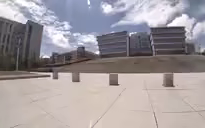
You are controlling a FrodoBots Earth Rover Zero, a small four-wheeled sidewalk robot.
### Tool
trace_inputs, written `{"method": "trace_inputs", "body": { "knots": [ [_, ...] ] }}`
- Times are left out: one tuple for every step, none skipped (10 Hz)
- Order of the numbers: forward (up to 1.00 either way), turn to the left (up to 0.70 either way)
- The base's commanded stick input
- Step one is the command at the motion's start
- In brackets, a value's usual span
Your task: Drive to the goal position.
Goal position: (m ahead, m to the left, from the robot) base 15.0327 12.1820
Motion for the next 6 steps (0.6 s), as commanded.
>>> {"method": "trace_inputs", "body": {
  "knots": [
    [1.00, 0.05],
    [1.00, 0.05],
    [1.00, 0.28],
    [1.00, 0.42],
    [1.00, 0.17],
    [1.00, 0.05]
  ]
}}
